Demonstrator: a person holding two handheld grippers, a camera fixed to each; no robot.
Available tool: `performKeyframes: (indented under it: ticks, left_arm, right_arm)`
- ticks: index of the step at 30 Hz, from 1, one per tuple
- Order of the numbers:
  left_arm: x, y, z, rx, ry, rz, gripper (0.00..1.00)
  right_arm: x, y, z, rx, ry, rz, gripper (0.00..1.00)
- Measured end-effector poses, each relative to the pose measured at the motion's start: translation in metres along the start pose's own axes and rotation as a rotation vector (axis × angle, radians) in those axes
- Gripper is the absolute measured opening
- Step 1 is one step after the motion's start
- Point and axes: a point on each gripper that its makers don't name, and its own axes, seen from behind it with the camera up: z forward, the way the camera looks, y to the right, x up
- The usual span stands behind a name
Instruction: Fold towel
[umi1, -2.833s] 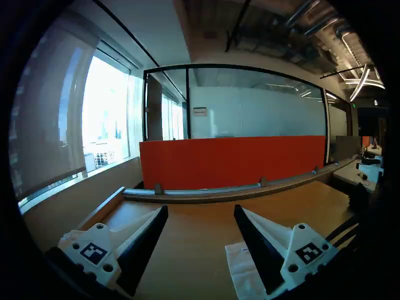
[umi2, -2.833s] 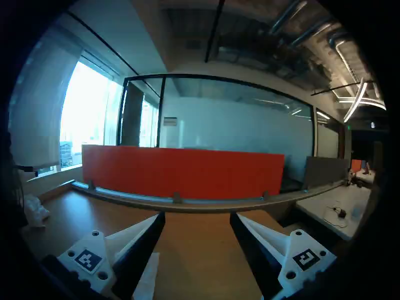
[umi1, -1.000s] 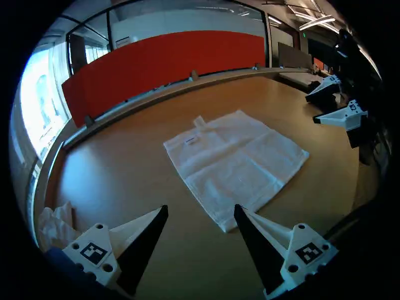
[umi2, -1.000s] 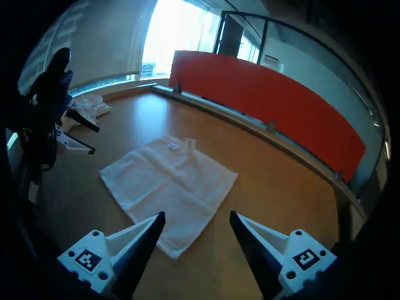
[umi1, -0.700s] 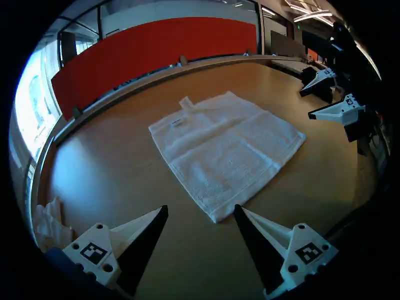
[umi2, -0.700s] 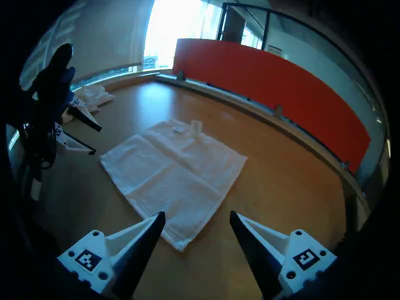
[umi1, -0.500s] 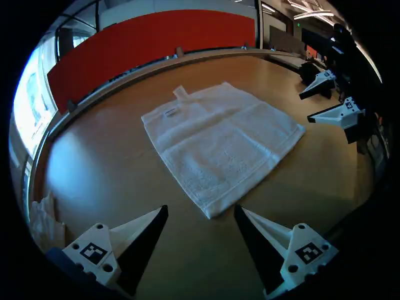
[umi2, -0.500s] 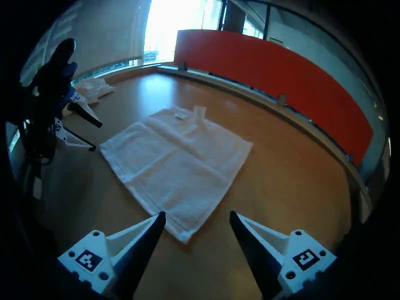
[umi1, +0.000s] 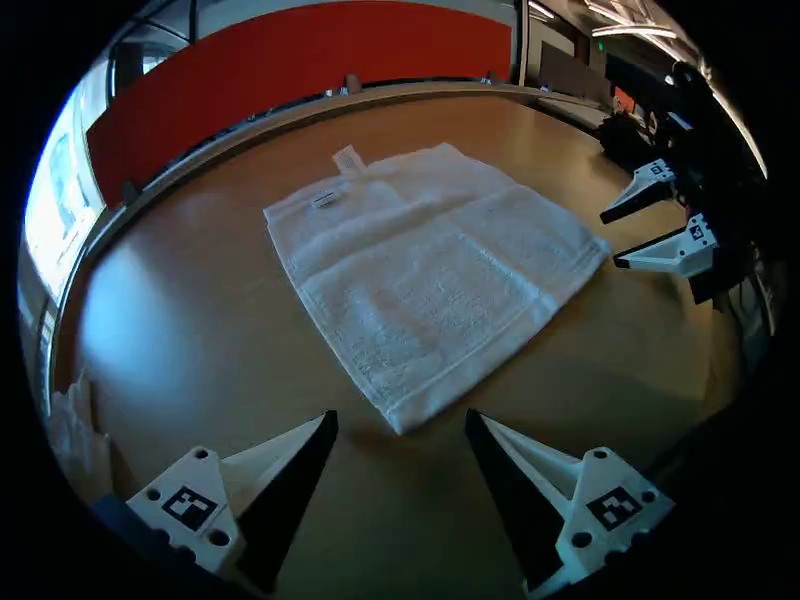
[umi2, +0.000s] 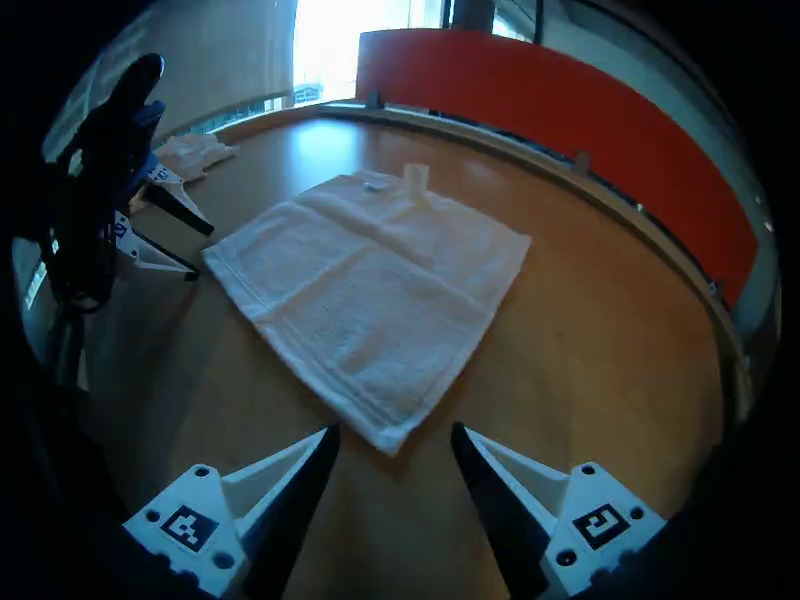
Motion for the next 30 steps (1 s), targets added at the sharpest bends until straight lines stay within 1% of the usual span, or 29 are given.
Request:
performKeyframes:
  ticks: [3, 8, 13, 16, 18, 21, 26, 28, 30]
  left_arm:
    - [-0.0014, 0.0034, 0.0009, -0.009, -0.008, -0.012, 0.89]
    - [-0.0015, 0.0032, 0.0019, -0.005, -0.011, -0.027, 0.86]
    - [-0.0012, 0.0056, 0.0023, -0.004, -0.011, -0.025, 0.75]
    - [-0.0009, 0.0070, 0.0023, -0.005, -0.011, -0.024, 0.71]
    - [-0.0008, 0.0075, 0.0023, -0.005, -0.011, -0.026, 0.71]
    - [-0.0006, 0.0080, 0.0022, -0.004, -0.013, -0.029, 0.71]
    - [0.0000, 0.0078, 0.0018, -0.001, -0.019, -0.032, 0.69]
    - [0.0002, 0.0076, 0.0020, 0.002, -0.021, -0.035, 0.63]
    - [0.0004, 0.0076, 0.0025, 0.006, -0.022, -0.037, 0.45]
  right_arm:
    - [-0.0018, 0.0000, 0.0012, 0.007, 0.001, 0.016, 0.77]
    - [-0.0055, -0.0021, 0.0020, 0.026, -0.003, 0.029, 0.66]
    - [-0.0094, -0.0057, 0.0030, 0.045, -0.012, 0.037, 0.54]
    - [-0.0102, -0.0070, 0.0032, 0.049, -0.013, 0.043, 0.51]
    - [-0.0097, -0.0071, 0.0031, 0.049, -0.012, 0.047, 0.50]
    - [-0.0085, -0.0067, 0.0035, 0.048, -0.011, 0.053, 0.46]
    - [-0.0070, -0.0052, 0.0041, 0.043, -0.005, 0.062, 0.37]
    - [-0.0070, -0.0053, 0.0041, 0.042, -0.004, 0.064, 0.32]
    - [-0.0071, -0.0057, 0.0041, 0.041, -0.004, 0.066, 0.27]
